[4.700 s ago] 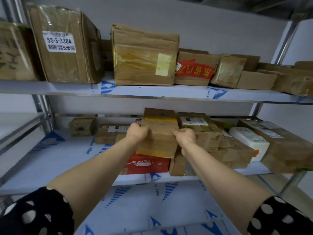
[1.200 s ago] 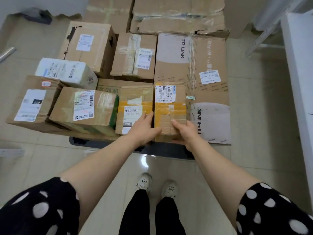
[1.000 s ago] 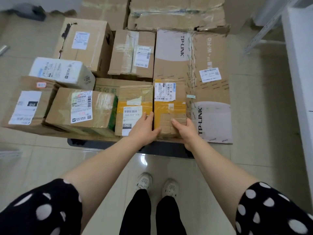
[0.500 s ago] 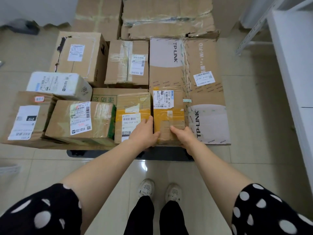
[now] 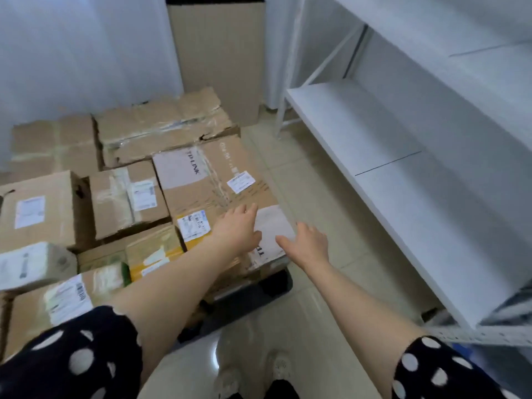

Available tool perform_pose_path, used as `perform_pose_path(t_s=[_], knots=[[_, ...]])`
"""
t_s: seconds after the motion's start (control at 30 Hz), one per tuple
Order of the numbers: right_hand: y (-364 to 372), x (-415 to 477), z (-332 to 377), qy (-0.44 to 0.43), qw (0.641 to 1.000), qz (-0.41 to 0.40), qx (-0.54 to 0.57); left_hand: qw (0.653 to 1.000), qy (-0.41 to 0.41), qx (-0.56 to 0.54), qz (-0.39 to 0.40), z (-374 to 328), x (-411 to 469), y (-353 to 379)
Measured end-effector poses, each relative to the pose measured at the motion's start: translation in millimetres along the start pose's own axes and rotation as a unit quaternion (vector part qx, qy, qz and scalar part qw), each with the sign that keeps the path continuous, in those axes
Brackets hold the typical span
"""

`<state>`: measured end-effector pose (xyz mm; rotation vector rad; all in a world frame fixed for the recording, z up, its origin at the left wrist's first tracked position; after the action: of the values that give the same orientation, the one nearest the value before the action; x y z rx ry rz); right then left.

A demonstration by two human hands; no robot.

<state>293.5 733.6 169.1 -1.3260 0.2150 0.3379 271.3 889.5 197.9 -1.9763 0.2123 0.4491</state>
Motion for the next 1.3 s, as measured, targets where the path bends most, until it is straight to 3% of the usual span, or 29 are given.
perform_pose_path(t_s=[0.2,0.47,0.77,1.1,1.3], knots=[[-77,-67,-104,0.091,0.985,-0.093,-0.118,0.982,0.165,0.094,-0.003,-136,-13,-10],[-144,-196,-264,0.226,0.959,-0.163,-0.053,0.927,0.339,0.161,-0.022,-336,-85,35],[-178,-399,-483,0.366,0.892,-0.262,0.027,0.862,0.485,0.149,-0.004,-568,-239,152],[-185,-548,-634,0.462,0.829,-0.304,0.080,0.789,0.586,0.185,0.022,-727,-353,257],[-192,-590,-712,0.480,0.801,-0.328,0.145,0.768,0.609,0.193,0.045,-816,-373,294]])
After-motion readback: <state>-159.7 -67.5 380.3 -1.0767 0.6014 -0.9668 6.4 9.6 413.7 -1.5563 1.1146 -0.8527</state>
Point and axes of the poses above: each hand's wrist, its own x-axis towards the middle knuckle, its own y-axis out of the palm, z = x × y, the point moved 2 cm from there along x, towards the middle knuckle, and after that the axes turned 7 degrees about -x, right-handed, at the moved point
